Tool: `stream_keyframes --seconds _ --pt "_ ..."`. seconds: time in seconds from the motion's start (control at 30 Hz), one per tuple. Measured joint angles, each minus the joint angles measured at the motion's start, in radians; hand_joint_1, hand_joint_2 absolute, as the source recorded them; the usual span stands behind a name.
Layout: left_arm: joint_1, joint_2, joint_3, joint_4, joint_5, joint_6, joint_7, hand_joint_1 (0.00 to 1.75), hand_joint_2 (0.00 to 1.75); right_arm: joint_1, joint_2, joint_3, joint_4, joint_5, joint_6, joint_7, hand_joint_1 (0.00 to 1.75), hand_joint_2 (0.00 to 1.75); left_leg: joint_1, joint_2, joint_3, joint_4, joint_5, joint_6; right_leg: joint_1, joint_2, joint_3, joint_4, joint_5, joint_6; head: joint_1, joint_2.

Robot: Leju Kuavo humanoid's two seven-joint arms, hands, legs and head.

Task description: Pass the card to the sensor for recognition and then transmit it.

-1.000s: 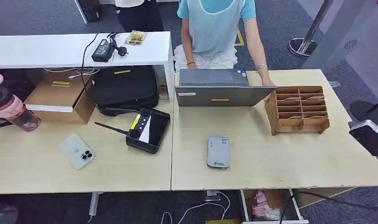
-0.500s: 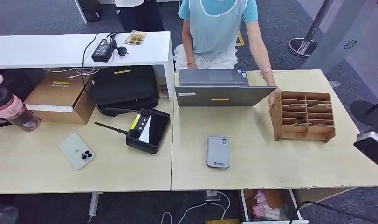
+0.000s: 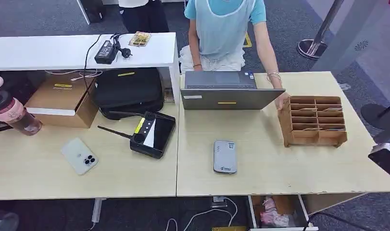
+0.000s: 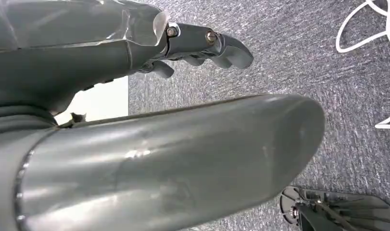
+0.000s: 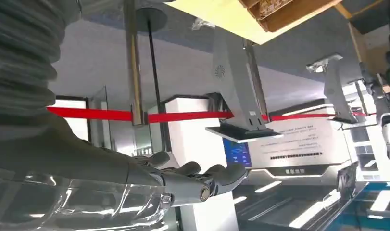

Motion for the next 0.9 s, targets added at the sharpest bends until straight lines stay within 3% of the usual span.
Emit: stream_keyframes --seconds 0.33,0.9 --pt "-0.001 0.0 0.0 0.0 0.005 0.002 -0.003 0.0 0.0 -0.043 0.016 0.019 0.018 0.012 0.002 -0.007 0.0 1.75 0.0 0.0 0.0 0.0 0.0 0.0 0.0 0.0 0.0 0.0 0.0 0.0 0.0 0.0" --pt "0.0 -0.001 0.0 0.0 0.006 0.004 -0.006 0.0 0.0 -0.003 0.021 -0.002 -0.004 -0.008 -0.015 -0.012 0.0 1.75 0.0 0.0 0.0 0.0 0.0 0.0 0.0 0.0 0.0 0.0 0.0 0.0 0.0 0.0"
